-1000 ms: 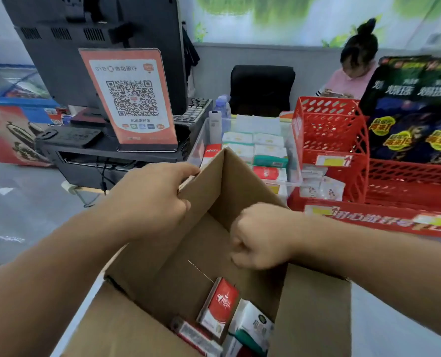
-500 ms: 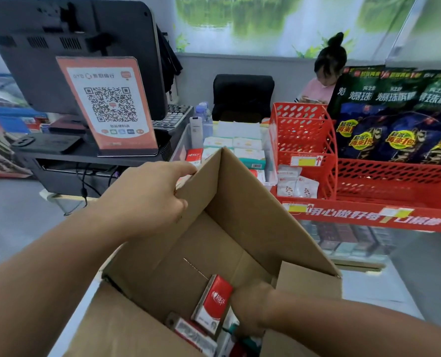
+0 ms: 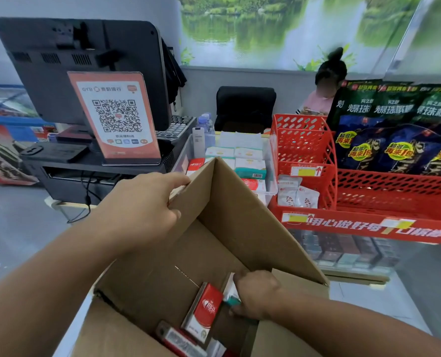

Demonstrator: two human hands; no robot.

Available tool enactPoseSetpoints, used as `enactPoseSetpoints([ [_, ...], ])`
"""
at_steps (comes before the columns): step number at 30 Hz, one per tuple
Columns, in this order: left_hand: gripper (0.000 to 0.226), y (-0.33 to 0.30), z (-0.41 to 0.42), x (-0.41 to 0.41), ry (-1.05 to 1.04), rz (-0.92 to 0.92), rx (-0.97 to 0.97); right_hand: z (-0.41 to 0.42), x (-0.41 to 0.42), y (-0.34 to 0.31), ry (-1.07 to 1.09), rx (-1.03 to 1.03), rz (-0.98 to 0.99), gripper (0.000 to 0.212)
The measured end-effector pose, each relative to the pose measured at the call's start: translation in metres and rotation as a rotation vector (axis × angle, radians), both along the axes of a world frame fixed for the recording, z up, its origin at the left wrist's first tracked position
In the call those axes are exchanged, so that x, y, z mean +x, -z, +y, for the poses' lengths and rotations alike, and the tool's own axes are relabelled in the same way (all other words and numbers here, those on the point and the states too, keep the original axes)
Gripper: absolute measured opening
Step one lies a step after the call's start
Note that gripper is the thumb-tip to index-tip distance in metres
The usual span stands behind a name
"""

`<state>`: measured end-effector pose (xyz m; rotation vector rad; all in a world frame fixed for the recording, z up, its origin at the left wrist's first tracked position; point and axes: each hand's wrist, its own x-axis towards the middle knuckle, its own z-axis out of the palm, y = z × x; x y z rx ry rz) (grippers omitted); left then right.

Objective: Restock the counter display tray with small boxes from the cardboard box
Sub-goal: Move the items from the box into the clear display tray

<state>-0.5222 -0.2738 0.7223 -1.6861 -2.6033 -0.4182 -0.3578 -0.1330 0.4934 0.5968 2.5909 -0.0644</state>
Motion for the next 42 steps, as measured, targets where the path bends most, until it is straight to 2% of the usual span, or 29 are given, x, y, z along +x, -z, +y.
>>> enactPoseSetpoints([
  [5,0.056,0.001,-0.01,-0.009,-0.002,-0.016,-0.023,-0.013,-0.004,-0.003,0.035,-0.069,0.083,0.068],
  [9,0.054,-0.01,-0.019,-0.029,0.006,-0.028,-0.027,-0.025,-0.021,-0.068,0.001,-0.26,0.169,0.078],
  [14,0.054,-0.023,-0.025,-0.056,-0.01,-0.061,-0.04,-0.028,-0.033,-0.162,-0.041,-0.455,0.287,0.049],
  [19,0.056,-0.027,-0.027,-0.074,-0.012,-0.094,-0.053,-0.013,-0.044,-0.222,-0.015,-0.529,0.602,0.036],
  [22,0.052,-0.027,-0.027,-0.08,-0.019,-0.107,-0.064,0.015,-0.057,-0.243,0.068,-0.508,0.826,0.031],
  [25,0.051,-0.027,-0.028,-0.084,-0.027,-0.145,-0.061,0.06,-0.082,-0.248,0.138,-0.329,0.98,0.033],
  [29,0.054,-0.027,-0.028,-0.082,-0.042,-0.15,-0.055,0.135,-0.117,-0.223,0.263,-0.198,0.922,0.039],
  [33,0.058,-0.024,-0.026,-0.081,-0.076,-0.141,-0.04,0.189,-0.137,-0.19,0.327,-0.042,0.682,0.046],
  [36,0.061,-0.02,-0.023,-0.08,-0.101,-0.167,-0.03,0.214,-0.146,-0.164,0.317,-0.012,0.545,0.048],
  [42,0.069,-0.016,-0.019,-0.076,-0.142,-0.177,0.0,0.235,-0.161,-0.136,0.302,0.027,0.443,0.049],
])
